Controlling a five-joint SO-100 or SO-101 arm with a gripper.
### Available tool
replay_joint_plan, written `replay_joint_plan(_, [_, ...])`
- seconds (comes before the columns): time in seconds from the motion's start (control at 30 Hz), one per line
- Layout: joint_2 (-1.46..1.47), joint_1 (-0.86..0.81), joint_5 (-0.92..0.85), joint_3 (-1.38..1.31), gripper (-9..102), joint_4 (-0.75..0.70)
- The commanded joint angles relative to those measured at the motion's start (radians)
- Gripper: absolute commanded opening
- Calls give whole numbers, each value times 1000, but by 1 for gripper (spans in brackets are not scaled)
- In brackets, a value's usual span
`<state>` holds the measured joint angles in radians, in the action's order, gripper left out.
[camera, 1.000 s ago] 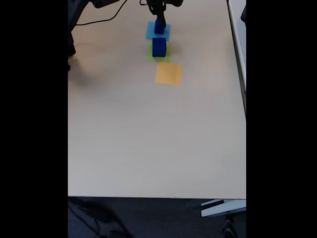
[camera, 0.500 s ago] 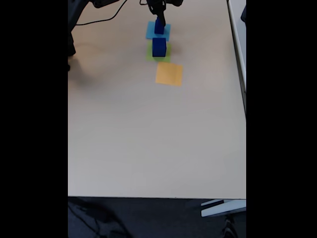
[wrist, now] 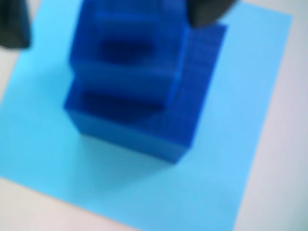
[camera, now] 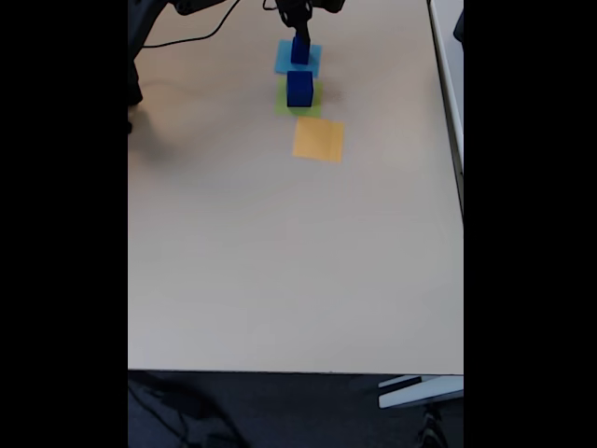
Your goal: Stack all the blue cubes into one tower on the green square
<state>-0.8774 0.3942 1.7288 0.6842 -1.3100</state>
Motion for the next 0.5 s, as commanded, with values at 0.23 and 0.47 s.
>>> replay_joint_plan(0.23, [-94,-12,17,-5,8,12])
replay_joint_plan(0.47, [-97,-12,21,2,4,12])
